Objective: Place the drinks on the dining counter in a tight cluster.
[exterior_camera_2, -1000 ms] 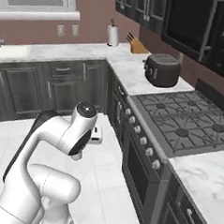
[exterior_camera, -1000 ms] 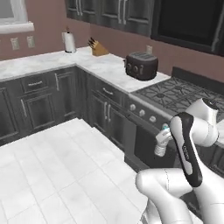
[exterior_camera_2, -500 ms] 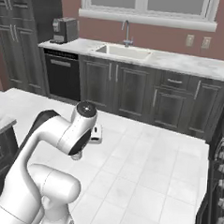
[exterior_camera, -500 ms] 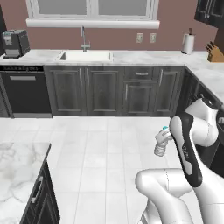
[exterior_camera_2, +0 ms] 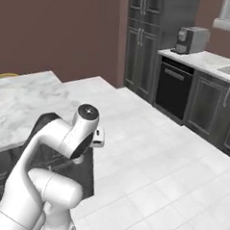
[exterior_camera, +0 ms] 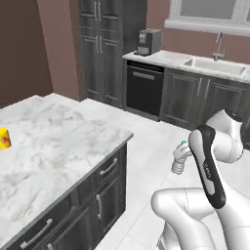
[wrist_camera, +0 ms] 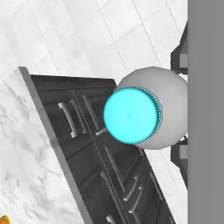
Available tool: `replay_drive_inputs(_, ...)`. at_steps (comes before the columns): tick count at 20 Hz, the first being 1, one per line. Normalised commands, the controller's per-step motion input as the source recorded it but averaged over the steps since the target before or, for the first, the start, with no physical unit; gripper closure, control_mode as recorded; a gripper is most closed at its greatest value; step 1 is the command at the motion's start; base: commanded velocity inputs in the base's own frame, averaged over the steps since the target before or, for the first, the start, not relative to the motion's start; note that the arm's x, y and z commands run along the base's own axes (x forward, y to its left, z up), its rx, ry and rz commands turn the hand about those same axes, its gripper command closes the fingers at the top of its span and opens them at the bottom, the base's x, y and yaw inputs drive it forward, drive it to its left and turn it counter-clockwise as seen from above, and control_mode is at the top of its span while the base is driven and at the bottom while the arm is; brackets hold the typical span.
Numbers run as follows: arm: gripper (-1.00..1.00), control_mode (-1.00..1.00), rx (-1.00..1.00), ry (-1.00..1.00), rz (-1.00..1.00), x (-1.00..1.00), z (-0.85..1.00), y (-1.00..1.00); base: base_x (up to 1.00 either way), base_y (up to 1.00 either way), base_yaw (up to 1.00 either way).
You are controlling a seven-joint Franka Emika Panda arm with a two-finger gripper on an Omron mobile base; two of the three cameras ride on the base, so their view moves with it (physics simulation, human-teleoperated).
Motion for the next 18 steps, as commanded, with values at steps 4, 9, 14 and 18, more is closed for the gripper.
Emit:
replay_drive_inputs(4,1.0,1.0,0.0,0.0,0.0,0.0,0.0,0.0,0.19,0.0,0.79)
replay_drive_inputs(9,1.0,1.0,0.0,0.0,0.0,0.0,0.0,0.0,0.31,-0.05,0.69)
replay_drive_inputs(14,1.0,1.0,0.0,0.0,0.0,0.0,0.0,0.0,0.43,-0.1,0.51)
replay_drive_inputs(18,1.0,1.0,0.0,0.0,0.0,0.0,0.0,0.0,0.45,-0.08,0.38)
